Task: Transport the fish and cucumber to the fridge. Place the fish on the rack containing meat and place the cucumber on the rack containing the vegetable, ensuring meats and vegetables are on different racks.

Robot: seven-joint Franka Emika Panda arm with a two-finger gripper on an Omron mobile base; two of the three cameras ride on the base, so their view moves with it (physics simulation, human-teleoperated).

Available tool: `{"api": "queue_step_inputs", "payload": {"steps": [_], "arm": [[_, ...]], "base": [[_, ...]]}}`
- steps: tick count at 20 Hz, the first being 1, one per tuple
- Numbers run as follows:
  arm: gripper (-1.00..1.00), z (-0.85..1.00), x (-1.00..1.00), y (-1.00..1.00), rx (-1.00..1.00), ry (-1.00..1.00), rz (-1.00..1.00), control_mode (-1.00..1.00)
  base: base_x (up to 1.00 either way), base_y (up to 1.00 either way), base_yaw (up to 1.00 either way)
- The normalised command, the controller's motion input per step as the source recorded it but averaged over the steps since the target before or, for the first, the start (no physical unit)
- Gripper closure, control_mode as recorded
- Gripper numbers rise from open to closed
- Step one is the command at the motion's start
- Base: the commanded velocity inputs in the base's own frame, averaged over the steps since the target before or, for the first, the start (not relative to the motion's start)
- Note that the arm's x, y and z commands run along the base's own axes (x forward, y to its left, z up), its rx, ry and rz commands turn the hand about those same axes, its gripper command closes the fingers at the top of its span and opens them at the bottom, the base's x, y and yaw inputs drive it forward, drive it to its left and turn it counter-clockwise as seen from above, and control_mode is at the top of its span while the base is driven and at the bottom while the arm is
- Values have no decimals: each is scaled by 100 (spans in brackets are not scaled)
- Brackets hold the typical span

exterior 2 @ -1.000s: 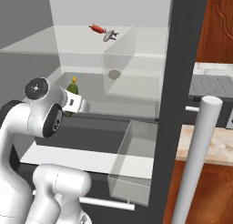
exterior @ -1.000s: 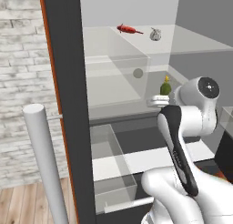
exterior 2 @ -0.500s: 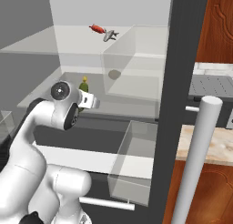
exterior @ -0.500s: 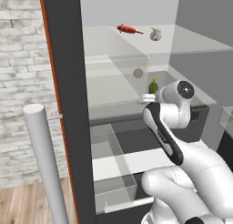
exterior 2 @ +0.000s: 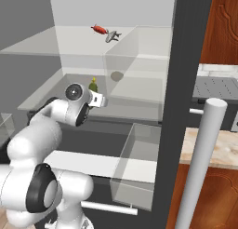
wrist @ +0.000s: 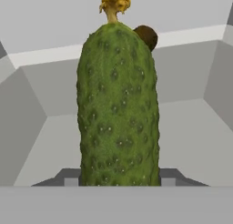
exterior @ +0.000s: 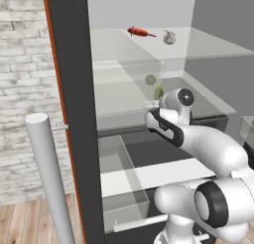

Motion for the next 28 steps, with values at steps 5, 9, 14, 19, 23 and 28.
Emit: {"api": "queue_step_inputs", "payload": {"steps": [5, 9, 14, 19, 23, 28], "arm": [[100, -30, 56, 0, 0, 0, 0, -100], [100, -47, 12, 0, -1, 0, 0, -100], [-100, -68, 1, 1, -4, 0, 0, -100], [-100, -36, 12, 2, 0, 0, 0, -100], [-100, -6, 0, 0, 0, 0, 0, -100], [-100, 0, -20, 0, 0, -13, 0, -100]], "base": [[0, 0, 0], [0, 0, 0], [0, 0, 0], [0, 0, 0], [0, 0, 0], [0, 0, 0]]}}
